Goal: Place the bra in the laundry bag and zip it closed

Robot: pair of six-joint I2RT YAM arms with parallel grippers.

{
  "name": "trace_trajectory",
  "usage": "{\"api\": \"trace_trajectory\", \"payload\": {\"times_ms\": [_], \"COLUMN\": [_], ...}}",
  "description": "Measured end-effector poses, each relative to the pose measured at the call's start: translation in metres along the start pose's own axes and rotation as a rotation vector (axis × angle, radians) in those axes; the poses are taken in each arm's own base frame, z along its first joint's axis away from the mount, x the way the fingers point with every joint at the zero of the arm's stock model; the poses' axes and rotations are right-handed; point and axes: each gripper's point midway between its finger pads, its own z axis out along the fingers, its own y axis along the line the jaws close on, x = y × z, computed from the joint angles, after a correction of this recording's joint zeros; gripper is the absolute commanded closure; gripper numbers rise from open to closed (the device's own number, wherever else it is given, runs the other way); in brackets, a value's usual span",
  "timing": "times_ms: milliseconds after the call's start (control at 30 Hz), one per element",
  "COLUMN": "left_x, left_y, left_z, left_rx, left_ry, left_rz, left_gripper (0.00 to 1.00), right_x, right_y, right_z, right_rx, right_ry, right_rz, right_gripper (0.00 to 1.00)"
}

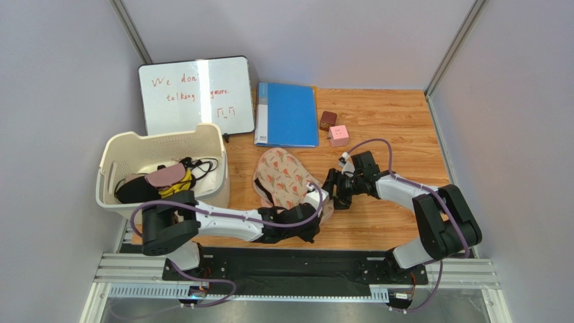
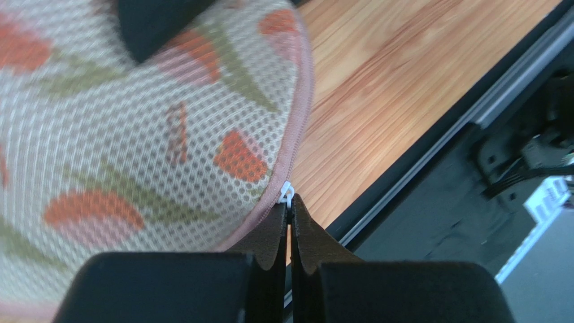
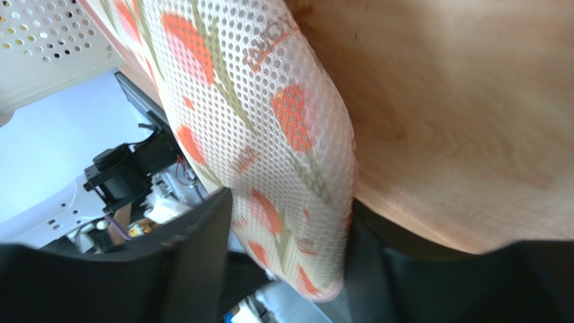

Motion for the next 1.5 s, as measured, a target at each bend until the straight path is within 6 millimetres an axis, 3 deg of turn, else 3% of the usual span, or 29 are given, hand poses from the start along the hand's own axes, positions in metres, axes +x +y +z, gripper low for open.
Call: {"api": "trace_trajectory", "payload": {"times_ms": [167,300,467,633,767,833,967,1067,1267,1500], "left_x": [-0.014,-0.013,-0.013,-0.012,-0.012,-0.012,-0.012,-0.011,0.007,0.037], "left_y": [-0.031,-0.036,-0.037,-0.037,-0.039,-0.040,-0.040,-0.037,-0.016,0.035], "left_z": [0.024,0.026,0.026,0.026,0.026,0.025,0.025,0.025,0.008,-0.027], "left_rx": [0.077,0.094,0.102,0.107,0.115,0.118,0.120,0.108,0.073,-0.059], "left_ry": [0.002,0.009,0.014,0.017,0.021,0.023,0.025,0.022,0.027,0.048], "left_rz": [0.002,0.007,0.011,0.013,0.013,0.013,0.012,0.005,-0.042,-0.069], "left_gripper": [1.00,1.00,1.00,1.00,1.00,1.00,1.00,1.00,1.00,1.00], "right_x": [-0.008,0.001,0.019,0.037,0.044,0.043,0.040,0.040,0.040,0.038], "right_y": [-0.002,-0.008,-0.017,-0.030,-0.035,-0.034,-0.030,-0.030,-0.031,-0.033], "right_z": [-0.005,-0.022,-0.035,-0.033,-0.029,-0.027,-0.026,-0.024,-0.025,-0.025], "right_rx": [0.035,0.056,0.062,0.069,0.058,0.047,0.027,0.025,0.014,0.005], "right_ry": [-0.048,-0.098,-0.128,-0.099,-0.089,-0.093,-0.097,-0.089,-0.076,-0.059], "right_rz": [-0.033,-0.030,-0.011,0.037,0.084,0.100,0.110,0.118,0.125,0.130], "right_gripper": [0.20,0.17,0.20,0.37,0.63,0.70,0.93,1.00,1.00,1.00]}}
